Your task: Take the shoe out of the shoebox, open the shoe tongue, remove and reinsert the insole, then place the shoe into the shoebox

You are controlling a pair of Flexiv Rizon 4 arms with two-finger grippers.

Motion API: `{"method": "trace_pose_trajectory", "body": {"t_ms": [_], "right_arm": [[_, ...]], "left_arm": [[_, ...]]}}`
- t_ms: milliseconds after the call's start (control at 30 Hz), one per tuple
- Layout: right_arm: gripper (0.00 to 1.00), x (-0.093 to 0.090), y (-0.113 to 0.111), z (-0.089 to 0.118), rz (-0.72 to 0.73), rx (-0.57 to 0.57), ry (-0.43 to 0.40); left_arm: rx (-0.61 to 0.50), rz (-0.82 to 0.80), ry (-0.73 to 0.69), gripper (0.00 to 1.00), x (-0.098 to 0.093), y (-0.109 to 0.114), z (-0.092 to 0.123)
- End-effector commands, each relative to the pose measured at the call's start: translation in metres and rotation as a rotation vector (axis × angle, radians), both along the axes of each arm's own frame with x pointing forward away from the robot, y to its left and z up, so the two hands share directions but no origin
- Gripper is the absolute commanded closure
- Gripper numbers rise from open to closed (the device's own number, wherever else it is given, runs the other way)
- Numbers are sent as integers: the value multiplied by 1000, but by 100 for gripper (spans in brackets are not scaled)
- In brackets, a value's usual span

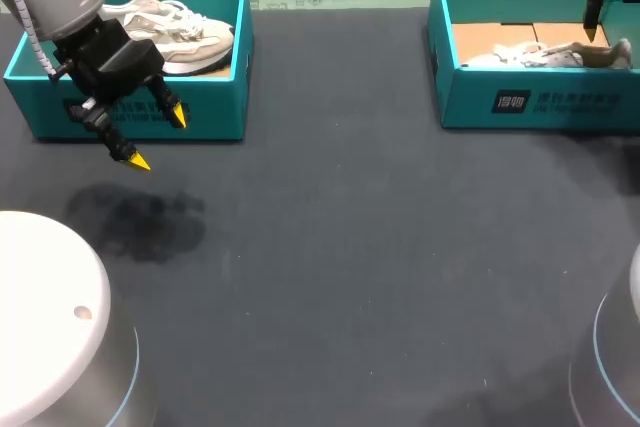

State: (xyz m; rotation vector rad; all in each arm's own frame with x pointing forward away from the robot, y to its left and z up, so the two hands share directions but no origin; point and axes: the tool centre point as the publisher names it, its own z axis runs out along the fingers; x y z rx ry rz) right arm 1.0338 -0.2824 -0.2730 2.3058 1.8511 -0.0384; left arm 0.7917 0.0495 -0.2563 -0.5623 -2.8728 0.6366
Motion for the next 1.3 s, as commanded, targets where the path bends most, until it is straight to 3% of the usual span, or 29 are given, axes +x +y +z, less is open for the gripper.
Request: {"method": "trace_pose_trajectory", "body": {"t_ms": [33,333,800,1033,1133,1300], "right_arm": [[0,-13,9,26,9,-9,-14],[0,-35,35,60,49,-2,-40],[0,-74,73,87,105,21,-33],[0,-80,82,110,135,-4,-16],[0,-82,84,111,161,53,-35],[0,-82,84,111,161,53,-35]], "left_arm": [[2,0,-2,0,-1,0,0],[2,0,-2,0,-1,0,0],[2,0,-2,0,-1,0,0],[2,0,-2,0,-1,0,0],[2,0,-2,0,-1,0,0],[2,0,-2,0,-1,0,0]]}}
